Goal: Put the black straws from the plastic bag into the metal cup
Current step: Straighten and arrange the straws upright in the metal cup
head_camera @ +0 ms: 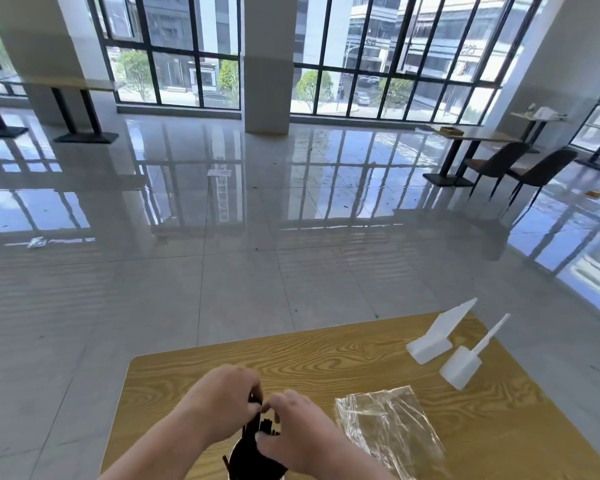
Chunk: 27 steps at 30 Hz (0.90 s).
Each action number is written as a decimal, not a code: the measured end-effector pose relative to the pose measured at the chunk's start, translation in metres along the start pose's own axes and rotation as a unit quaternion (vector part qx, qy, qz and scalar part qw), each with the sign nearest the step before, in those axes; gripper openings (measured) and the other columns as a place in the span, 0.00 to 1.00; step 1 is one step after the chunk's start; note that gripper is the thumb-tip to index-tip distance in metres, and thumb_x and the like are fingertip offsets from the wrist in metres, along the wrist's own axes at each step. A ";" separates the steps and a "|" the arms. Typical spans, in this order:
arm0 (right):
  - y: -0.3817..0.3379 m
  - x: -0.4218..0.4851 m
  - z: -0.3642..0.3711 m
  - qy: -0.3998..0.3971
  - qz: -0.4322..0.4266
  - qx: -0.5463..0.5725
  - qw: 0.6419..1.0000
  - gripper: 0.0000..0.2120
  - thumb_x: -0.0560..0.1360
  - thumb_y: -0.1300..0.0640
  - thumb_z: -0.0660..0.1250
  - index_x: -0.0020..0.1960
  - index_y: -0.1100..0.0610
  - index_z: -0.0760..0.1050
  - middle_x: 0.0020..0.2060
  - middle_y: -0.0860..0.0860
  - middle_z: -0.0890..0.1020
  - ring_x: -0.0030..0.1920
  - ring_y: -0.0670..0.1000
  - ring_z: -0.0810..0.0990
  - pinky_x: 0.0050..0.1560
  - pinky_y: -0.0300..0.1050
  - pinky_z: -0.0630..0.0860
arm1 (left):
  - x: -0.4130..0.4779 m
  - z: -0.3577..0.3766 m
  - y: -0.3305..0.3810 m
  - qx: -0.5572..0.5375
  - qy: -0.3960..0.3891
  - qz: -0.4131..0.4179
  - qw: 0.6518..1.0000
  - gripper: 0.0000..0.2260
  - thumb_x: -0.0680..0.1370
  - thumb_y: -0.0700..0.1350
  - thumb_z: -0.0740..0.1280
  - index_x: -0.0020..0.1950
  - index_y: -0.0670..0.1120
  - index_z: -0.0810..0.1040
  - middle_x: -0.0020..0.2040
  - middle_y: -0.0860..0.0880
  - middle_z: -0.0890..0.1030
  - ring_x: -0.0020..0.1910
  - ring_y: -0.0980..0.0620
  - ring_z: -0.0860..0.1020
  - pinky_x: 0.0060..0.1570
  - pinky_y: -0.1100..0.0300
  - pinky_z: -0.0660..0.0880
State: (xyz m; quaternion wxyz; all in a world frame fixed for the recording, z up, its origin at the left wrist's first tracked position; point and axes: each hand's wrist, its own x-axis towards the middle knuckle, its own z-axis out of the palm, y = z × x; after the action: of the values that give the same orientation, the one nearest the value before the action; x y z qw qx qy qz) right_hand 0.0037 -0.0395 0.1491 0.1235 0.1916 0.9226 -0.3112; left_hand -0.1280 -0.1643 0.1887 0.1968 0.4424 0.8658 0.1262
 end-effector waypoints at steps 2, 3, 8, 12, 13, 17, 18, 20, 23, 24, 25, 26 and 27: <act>-0.008 0.002 -0.001 -0.006 -0.013 0.021 1.000 0.20 0.74 0.40 0.68 0.62 0.48 0.77 0.57 0.48 0.79 0.59 0.52 0.79 0.61 0.50 0.77 | -0.002 -0.012 0.003 -0.015 0.010 -0.006 1.000 0.04 0.75 0.54 0.70 0.41 0.58 0.80 0.40 0.60 0.82 0.39 0.60 0.78 0.35 0.66 0.69; -0.012 0.004 -0.002 -0.009 -0.016 0.030 0.999 0.20 0.74 0.39 0.69 0.61 0.49 0.77 0.55 0.47 0.80 0.55 0.52 0.79 0.58 0.50 0.78 | -0.003 -0.018 0.005 -0.018 0.012 -0.006 1.000 0.03 0.75 0.53 0.70 0.41 0.58 0.81 0.40 0.60 0.82 0.39 0.60 0.78 0.36 0.66 0.71; -0.022 0.010 -0.004 0.002 -0.004 0.048 0.999 0.17 0.79 0.39 0.66 0.60 0.50 0.78 0.51 0.50 0.85 0.53 0.55 0.84 0.55 0.52 0.81 | -0.007 -0.039 0.011 -0.029 0.027 -0.015 0.999 0.03 0.74 0.53 0.71 0.40 0.60 0.81 0.40 0.63 0.83 0.41 0.63 0.80 0.39 0.67 0.74; -0.027 0.013 -0.010 0.024 -0.028 0.065 0.997 0.11 0.84 0.41 0.62 0.49 0.46 0.75 0.42 0.47 0.81 0.43 0.53 0.81 0.45 0.50 0.77 | -0.012 -0.047 0.008 -0.065 0.061 -0.026 0.996 0.05 0.72 0.54 0.72 0.38 0.63 0.80 0.36 0.69 0.82 0.38 0.67 0.80 0.32 0.71 0.68; -0.028 0.015 -0.012 0.029 -0.043 0.064 0.997 0.11 0.84 0.42 0.61 0.49 0.47 0.76 0.41 0.47 0.81 0.43 0.54 0.81 0.45 0.51 0.77 | -0.012 -0.048 0.007 -0.084 0.074 -0.029 0.993 0.04 0.73 0.54 0.72 0.39 0.63 0.80 0.37 0.70 0.81 0.37 0.66 0.80 0.32 0.70 0.68; -0.034 0.024 -0.021 0.048 -0.069 0.084 0.993 0.12 0.86 0.48 0.61 0.49 0.51 0.79 0.38 0.46 0.83 0.39 0.51 0.81 0.42 0.52 0.78 | -0.017 -0.046 0.002 -0.221 0.137 -0.048 0.964 0.11 0.73 0.62 0.75 0.53 0.64 0.78 0.43 0.65 0.84 0.37 0.63 0.83 0.36 0.66 0.74; -0.035 0.028 -0.023 0.053 -0.064 0.099 0.992 0.13 0.86 0.48 0.61 0.48 0.51 0.80 0.38 0.46 0.84 0.37 0.49 0.82 0.40 0.52 0.78 | -0.019 -0.044 0.000 -0.226 0.151 -0.052 0.961 0.15 0.72 0.67 0.74 0.55 0.65 0.76 0.44 0.67 0.84 0.39 0.64 0.82 0.37 0.65 0.73; -0.037 0.033 -0.028 0.065 -0.047 0.174 0.982 0.17 0.86 0.47 0.62 0.41 0.51 0.78 0.32 0.46 0.81 0.30 0.44 0.77 0.32 0.49 0.73 | -0.021 -0.039 -0.007 -0.212 0.168 -0.071 0.960 0.22 0.69 0.76 0.70 0.57 0.67 0.74 0.46 0.66 0.83 0.41 0.68 0.81 0.36 0.64 0.72; -0.040 0.040 -0.038 0.091 -0.004 0.366 0.926 0.19 0.86 0.49 0.63 0.40 0.58 0.78 0.29 0.52 0.76 0.28 0.50 0.72 0.32 0.48 0.70 | -0.024 -0.027 -0.019 -0.165 0.195 -0.121 0.959 0.32 0.65 0.86 0.60 0.57 0.66 0.71 0.45 0.59 0.80 0.39 0.61 0.79 0.34 0.62 0.69; -0.040 0.041 -0.042 0.100 0.020 0.430 0.897 0.19 0.86 0.50 0.63 0.43 0.60 0.82 0.30 0.53 0.77 0.29 0.51 0.74 0.31 0.48 0.73 | -0.024 -0.022 -0.023 -0.158 0.212 -0.141 0.954 0.35 0.63 0.87 0.58 0.57 0.63 0.71 0.46 0.58 0.78 0.39 0.60 0.77 0.33 0.60 0.69; -0.040 0.042 -0.045 0.104 0.048 0.497 0.860 0.18 0.86 0.51 0.63 0.45 0.60 0.84 0.31 0.54 0.78 0.29 0.51 0.76 0.31 0.47 0.75 | -0.025 -0.018 -0.026 -0.161 0.229 -0.160 0.946 0.38 0.63 0.88 0.56 0.57 0.60 0.71 0.46 0.57 0.78 0.40 0.60 0.76 0.34 0.59 0.69; -0.041 0.041 -0.048 0.102 0.075 0.565 0.815 0.17 0.86 0.52 0.63 0.47 0.60 0.86 0.31 0.54 0.79 0.30 0.51 0.77 0.32 0.47 0.77 | -0.025 -0.014 -0.029 -0.171 0.245 -0.179 0.938 0.40 0.63 0.88 0.55 0.57 0.57 0.71 0.46 0.55 0.77 0.41 0.59 0.75 0.35 0.57 0.69; -0.041 0.041 -0.051 0.097 0.098 0.627 0.767 0.17 0.85 0.53 0.64 0.48 0.60 0.86 0.32 0.54 0.79 0.30 0.51 0.78 0.32 0.47 0.77 | -0.026 -0.011 -0.031 -0.185 0.251 -0.196 0.930 0.42 0.62 0.88 0.54 0.57 0.56 0.71 0.46 0.54 0.78 0.41 0.59 0.76 0.35 0.57 0.70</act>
State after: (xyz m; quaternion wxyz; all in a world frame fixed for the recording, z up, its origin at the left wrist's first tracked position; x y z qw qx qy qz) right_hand -0.0561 -0.0267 0.1956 -0.0849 0.3450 0.5053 -0.7864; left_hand -0.1410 -0.2035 0.1920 0.0728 0.1736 0.9176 0.3502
